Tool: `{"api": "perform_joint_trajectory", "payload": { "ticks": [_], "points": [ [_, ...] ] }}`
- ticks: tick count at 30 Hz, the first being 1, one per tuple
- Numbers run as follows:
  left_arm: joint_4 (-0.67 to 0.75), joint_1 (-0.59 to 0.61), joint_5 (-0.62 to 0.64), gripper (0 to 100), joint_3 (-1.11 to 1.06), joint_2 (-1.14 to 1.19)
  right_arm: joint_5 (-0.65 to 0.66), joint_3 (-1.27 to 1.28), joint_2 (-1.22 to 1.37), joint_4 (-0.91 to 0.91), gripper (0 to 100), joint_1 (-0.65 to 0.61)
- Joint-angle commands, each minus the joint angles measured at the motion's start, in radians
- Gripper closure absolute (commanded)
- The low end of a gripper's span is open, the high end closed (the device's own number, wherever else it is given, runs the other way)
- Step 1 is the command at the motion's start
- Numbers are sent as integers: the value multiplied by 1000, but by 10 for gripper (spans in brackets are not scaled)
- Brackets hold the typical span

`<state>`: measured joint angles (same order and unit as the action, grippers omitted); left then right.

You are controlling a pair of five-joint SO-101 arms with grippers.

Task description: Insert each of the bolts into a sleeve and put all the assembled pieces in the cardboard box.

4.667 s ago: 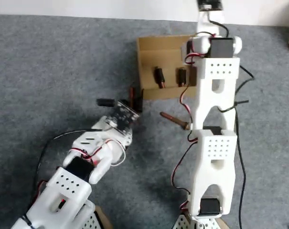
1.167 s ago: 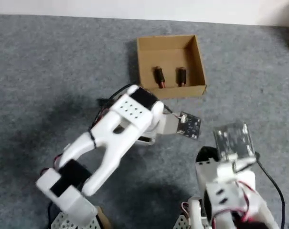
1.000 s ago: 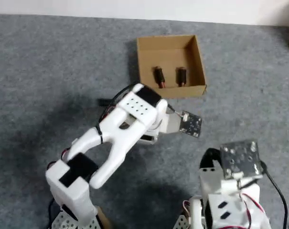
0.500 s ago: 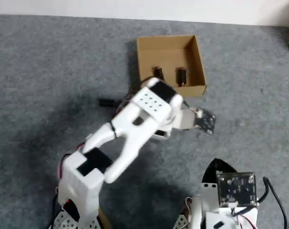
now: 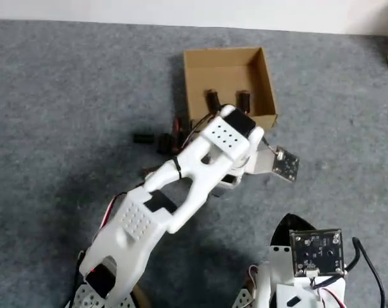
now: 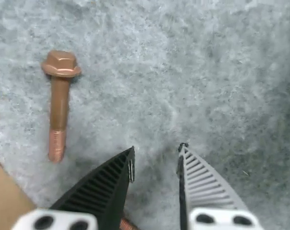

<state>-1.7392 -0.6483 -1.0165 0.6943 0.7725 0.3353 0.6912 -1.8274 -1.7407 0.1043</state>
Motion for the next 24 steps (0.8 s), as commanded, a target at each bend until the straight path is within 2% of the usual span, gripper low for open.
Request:
{"api": "perform_joint_trajectory", "payload": {
  "ticks": [1,4,10,19,24],
  "points": [
    [-17,-15,9,853,50,15,2,2,-13,-15,993,10],
    [-15,-13,6,853,51,33,2,4,-13,-19,993,5],
    [-15,-12,6,852,128,36,3,44,-13,-19,993,-102],
    [-11,-8,20,854,180,44,9,47,-13,-19,993,-111],
    [95,-8,75,852,166,48,8,45,-13,-19,993,-111]
  ]
}}
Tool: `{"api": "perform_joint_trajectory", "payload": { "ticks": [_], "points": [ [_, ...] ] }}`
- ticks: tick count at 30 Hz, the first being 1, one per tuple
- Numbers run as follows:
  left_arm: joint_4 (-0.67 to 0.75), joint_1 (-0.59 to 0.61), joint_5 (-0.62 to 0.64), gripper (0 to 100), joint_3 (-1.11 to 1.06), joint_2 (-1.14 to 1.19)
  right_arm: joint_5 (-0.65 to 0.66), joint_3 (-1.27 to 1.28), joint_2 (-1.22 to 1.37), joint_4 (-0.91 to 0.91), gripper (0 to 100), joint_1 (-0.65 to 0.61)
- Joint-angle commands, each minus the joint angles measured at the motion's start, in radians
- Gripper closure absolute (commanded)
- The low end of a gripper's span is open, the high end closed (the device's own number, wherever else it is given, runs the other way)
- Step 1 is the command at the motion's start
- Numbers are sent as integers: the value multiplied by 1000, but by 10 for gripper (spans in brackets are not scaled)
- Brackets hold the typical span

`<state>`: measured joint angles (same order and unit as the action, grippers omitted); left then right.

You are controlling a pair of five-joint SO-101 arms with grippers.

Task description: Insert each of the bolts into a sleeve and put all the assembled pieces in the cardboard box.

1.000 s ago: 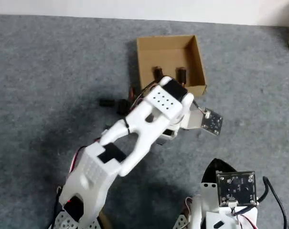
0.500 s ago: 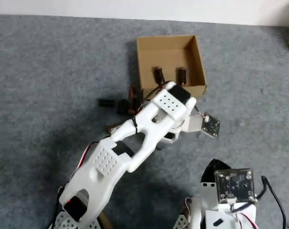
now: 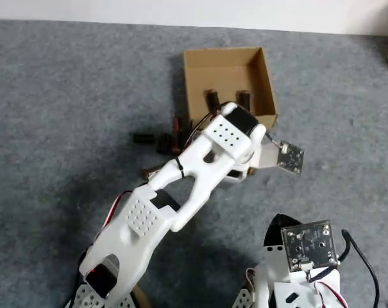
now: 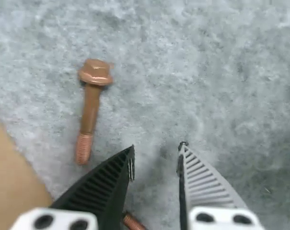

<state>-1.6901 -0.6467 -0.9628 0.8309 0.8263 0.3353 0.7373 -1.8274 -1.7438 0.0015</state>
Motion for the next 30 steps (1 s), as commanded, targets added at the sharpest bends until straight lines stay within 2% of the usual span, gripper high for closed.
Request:
{"api": "perform_joint_trajectory", "payload": {
  "ticks": [1,10,14,22,30],
  "points": [
    [54,-13,21,851,24,5,8,-1,-13,-16,993,-8],
    [115,-4,48,800,30,139,6,1,-15,-16,993,-8],
    [121,2,95,800,134,143,6,1,-15,-16,993,-8],
    [-15,-33,115,800,363,150,5,1,-15,-16,993,-8],
    [-11,-33,78,800,332,216,5,1,-15,-16,993,-8]
  ]
}}
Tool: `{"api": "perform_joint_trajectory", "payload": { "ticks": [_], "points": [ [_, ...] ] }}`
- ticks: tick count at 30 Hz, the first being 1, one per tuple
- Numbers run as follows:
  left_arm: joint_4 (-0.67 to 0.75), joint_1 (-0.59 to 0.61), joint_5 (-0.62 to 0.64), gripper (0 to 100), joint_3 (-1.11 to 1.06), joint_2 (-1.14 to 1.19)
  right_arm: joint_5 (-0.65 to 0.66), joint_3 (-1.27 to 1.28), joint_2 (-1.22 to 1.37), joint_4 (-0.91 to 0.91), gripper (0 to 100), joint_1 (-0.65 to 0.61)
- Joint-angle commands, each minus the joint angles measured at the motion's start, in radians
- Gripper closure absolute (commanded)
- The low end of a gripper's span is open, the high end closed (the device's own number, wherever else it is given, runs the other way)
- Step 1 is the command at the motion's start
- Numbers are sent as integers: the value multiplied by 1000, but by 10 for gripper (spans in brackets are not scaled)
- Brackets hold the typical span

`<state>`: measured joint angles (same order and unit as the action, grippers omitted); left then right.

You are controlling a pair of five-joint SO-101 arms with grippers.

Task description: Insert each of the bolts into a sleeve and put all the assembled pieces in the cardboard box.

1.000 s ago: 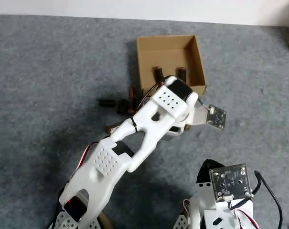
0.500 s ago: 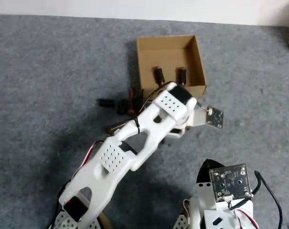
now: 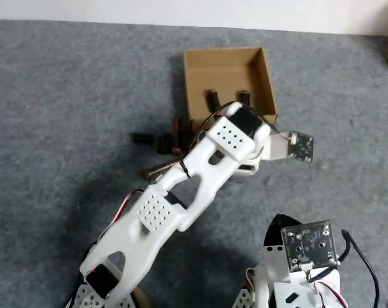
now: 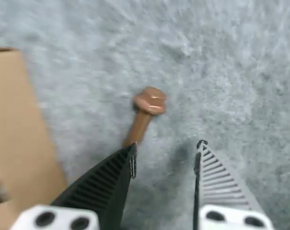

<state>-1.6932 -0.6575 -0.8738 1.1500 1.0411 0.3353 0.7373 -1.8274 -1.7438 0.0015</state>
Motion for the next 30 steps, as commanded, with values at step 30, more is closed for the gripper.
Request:
{"api": "perform_joint_trajectory", "payload": {
  "ticks": [30],
  "points": [
    [41,-47,-75,806,145,33,5,1,-15,-16,993,-8]
  ]
}}
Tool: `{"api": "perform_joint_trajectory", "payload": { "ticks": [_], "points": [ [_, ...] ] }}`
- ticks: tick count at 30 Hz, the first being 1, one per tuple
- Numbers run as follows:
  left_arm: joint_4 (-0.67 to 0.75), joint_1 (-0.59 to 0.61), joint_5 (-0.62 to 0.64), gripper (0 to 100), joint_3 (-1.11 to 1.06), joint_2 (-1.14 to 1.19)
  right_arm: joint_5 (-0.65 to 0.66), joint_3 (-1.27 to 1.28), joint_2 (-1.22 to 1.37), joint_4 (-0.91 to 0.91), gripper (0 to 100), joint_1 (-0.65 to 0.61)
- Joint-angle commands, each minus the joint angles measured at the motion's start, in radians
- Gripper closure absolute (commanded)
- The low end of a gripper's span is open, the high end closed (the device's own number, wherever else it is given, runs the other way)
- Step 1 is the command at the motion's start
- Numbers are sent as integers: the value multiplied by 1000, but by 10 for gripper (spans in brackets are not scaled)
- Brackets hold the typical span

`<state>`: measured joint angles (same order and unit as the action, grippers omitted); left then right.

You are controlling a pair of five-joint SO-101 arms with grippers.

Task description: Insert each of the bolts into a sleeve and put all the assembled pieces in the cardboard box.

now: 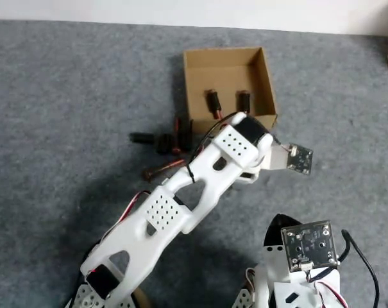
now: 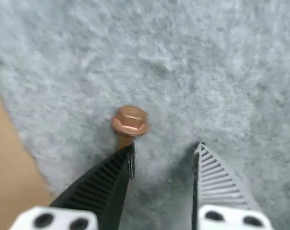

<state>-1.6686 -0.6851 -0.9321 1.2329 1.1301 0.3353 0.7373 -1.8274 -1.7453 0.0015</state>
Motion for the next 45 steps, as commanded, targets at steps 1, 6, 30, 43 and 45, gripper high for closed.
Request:
{"api": "perform_joint_trajectory", "payload": {
  "ticks": [1,6,30,43,45],
  "points": [
    [20,-19,-17,816,64,-54,5,1,-15,-15,993,-8],
    [97,-1,-17,848,64,-54,3,1,-15,-15,993,-8],
    [81,82,-8,997,25,96,3,2,-15,-15,993,-5],
    [-9,91,287,993,302,74,3,2,-15,-15,993,-5],
    [-54,85,324,993,392,81,3,2,-15,-15,993,-5]
  ]
}}
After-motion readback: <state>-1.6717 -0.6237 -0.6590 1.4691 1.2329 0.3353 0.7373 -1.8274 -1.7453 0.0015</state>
